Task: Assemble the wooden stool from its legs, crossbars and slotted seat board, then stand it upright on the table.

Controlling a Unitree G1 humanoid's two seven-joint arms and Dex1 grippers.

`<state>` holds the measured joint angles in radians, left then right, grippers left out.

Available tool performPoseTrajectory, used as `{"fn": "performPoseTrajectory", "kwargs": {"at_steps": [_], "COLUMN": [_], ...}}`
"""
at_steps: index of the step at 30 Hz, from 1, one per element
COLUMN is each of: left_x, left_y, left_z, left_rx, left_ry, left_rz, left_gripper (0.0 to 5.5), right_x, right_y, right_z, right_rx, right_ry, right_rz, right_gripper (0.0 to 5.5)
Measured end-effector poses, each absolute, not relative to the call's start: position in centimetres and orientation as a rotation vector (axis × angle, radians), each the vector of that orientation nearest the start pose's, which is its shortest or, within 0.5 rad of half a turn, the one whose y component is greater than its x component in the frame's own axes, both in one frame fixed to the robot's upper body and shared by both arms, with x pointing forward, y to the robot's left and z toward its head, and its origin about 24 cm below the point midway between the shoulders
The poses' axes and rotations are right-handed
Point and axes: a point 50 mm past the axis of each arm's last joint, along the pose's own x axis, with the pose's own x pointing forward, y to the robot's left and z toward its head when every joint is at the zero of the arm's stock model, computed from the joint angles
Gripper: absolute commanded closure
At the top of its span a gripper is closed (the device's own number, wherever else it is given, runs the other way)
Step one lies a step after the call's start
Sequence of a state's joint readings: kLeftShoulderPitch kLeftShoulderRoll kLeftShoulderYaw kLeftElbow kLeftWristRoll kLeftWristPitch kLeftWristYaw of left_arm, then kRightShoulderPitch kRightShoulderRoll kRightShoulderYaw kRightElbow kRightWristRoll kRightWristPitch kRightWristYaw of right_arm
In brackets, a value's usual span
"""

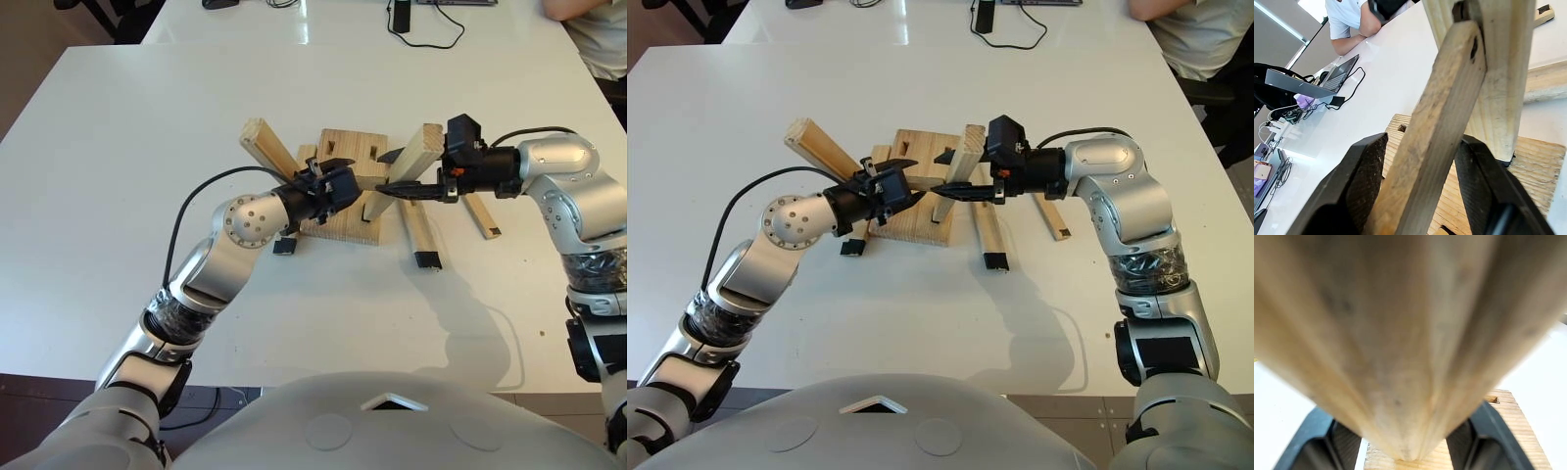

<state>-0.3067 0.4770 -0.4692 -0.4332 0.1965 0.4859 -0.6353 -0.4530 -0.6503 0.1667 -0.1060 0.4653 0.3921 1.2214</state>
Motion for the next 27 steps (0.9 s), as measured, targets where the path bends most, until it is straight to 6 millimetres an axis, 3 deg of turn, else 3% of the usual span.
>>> {"fn": "performPoseTrajectory", "kwargs": {"at_steps": [16, 20, 27], "left_x": [25.0, 25.2, 25.4], "left_y": [7.9, 7.3, 7.8], "left_z": [11.7, 12.1, 11.9], "left_rx": [0.824, 0.738, 0.680], "left_ry": [-0.006, -0.044, -0.021], "left_rz": [-0.993, -0.980, -0.926], "left_gripper": [3.18, 3.18, 3.18], "right_x": [27.6, 28.0, 29.2], "right_y": [-14.0, -14.0, -12.9], "right_z": [15.4, 15.4, 15.4], "right_rx": [-0.303, -0.313, -0.331], "right_ry": [0.134, 0.140, 0.160], "right_rz": [1.435, 1.427, 1.439], "right_gripper": [3.47, 3.47, 3.47]}}
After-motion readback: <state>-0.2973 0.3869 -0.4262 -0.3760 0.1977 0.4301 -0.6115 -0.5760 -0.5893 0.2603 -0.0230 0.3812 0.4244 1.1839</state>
